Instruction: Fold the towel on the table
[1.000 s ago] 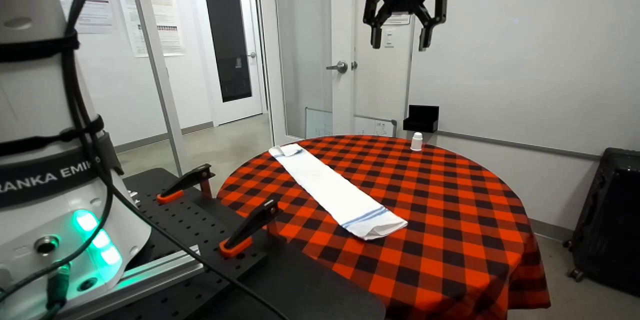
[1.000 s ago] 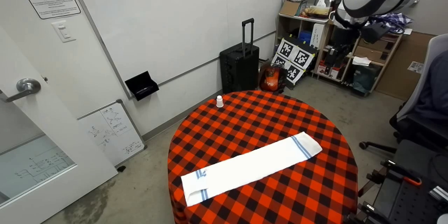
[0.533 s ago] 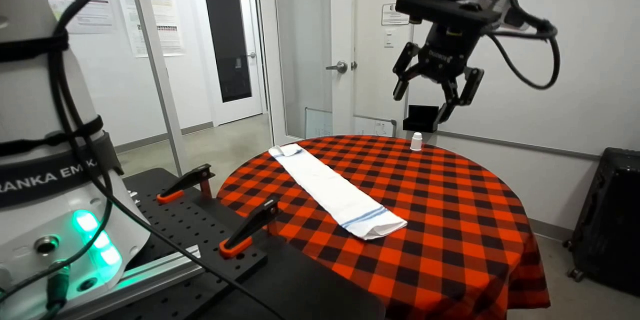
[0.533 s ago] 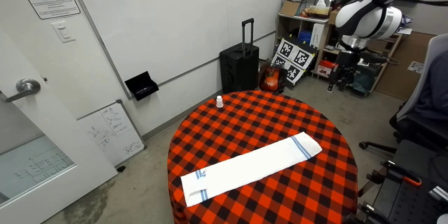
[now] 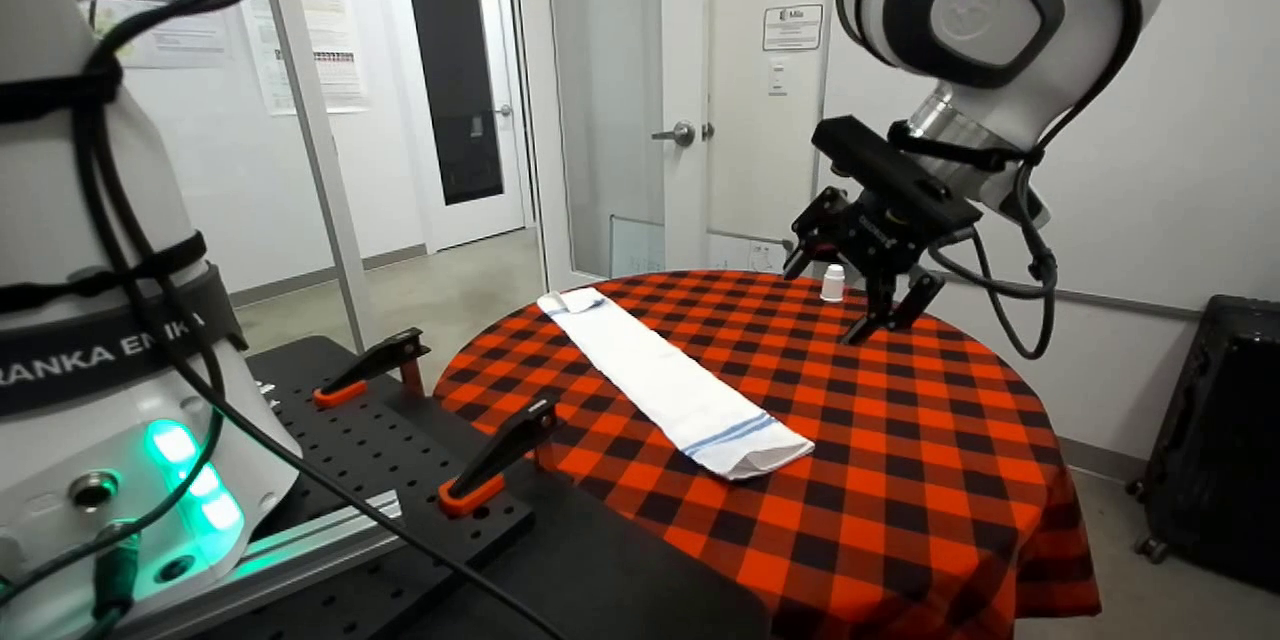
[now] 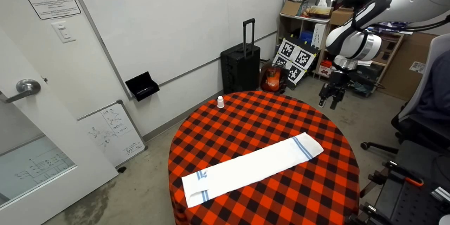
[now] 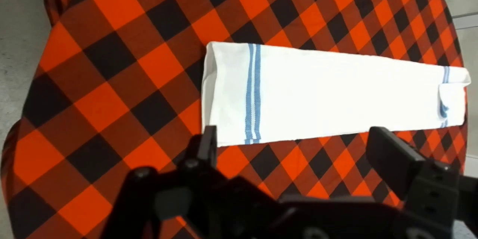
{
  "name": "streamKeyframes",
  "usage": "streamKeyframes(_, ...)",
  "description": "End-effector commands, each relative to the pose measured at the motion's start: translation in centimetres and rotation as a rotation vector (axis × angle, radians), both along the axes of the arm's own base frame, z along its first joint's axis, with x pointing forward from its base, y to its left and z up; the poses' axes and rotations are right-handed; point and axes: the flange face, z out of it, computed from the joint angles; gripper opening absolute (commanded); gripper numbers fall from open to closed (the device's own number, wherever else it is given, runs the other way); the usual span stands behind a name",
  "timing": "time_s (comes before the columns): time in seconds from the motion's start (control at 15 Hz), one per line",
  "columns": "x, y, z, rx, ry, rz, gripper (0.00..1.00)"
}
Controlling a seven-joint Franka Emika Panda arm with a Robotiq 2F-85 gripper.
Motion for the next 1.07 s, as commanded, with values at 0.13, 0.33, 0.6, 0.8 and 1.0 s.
streamKeyframes(0.13,1.8,-0.6,-6.1,-0.069,-0.021,-0.017,1.0)
streamKeyframes(0.33,2.6,0.1,-9.0,-0.079,-0.019,-0.014,1.0)
streamKeyframes(0.6,3.7,1.4,-11.6,-0.075,-0.034,-0.016,1.0)
streamKeyframes(0.8,3.7,2.0,-13.7,-0.057,-0.022,-0.018,1.0)
streamKeyframes(1.0,3.4,2.5,-15.7,-0.035,0.001,-0.028,1.0)
